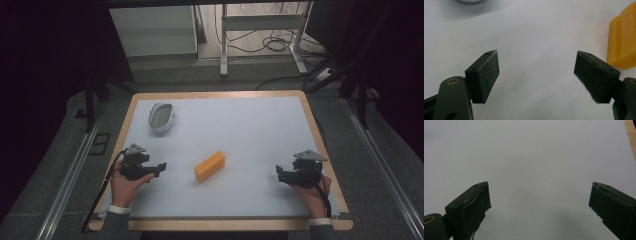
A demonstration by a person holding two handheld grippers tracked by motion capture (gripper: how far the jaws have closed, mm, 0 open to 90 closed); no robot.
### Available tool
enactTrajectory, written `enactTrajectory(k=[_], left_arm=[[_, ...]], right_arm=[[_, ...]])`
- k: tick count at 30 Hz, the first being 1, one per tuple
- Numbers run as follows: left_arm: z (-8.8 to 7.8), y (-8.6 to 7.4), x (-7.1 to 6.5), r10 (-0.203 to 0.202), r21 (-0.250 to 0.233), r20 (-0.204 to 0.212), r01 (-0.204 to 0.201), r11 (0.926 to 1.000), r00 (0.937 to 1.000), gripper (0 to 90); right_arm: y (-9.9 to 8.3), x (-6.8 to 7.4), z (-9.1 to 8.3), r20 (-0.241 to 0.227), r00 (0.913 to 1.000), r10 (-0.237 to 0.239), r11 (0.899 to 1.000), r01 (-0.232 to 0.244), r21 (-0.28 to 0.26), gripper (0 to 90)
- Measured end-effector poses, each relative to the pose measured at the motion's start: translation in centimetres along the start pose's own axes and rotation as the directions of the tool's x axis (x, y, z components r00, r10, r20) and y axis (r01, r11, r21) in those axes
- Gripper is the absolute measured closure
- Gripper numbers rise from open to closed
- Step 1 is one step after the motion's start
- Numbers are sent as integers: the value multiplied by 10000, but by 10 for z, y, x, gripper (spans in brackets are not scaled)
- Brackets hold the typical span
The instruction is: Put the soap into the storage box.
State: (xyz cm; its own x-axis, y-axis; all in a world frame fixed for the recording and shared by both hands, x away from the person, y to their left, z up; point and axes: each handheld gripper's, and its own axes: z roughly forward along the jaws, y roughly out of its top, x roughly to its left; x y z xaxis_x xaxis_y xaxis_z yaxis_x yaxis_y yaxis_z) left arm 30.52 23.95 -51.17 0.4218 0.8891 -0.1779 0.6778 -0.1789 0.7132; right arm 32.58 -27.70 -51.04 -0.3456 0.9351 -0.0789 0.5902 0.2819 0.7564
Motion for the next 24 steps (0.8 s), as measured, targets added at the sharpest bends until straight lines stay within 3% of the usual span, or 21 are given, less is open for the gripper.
enactTrajectory(k=[5,10,14,21,24], left_arm=[[-1,0,-1,-111,-97,-89,111,9999,9999,214],[0,1,-7,131,-37,-32,-132,9999,9999,216],[0,1,-7,183,-76,-56,-184,9998,9998,217],[-5,2,-11,293,-176,-132,-295,9994,9995,223],[-4,3,-12,338,5,-94,-338,9994,9994,218]], right_arm=[[-3,-4,-6,-147,9996,226,9996,-229,-160,48],[-5,-9,-15,-48,9992,391,9980,-393,-487,59],[-4,-12,-19,-452,9968,652,9953,-682,-682,60],[-6,-15,-21,-458,9963,728,9948,-759,-683,62],[-8,-18,-23,-364,9961,800,9946,-822,-632,65]])
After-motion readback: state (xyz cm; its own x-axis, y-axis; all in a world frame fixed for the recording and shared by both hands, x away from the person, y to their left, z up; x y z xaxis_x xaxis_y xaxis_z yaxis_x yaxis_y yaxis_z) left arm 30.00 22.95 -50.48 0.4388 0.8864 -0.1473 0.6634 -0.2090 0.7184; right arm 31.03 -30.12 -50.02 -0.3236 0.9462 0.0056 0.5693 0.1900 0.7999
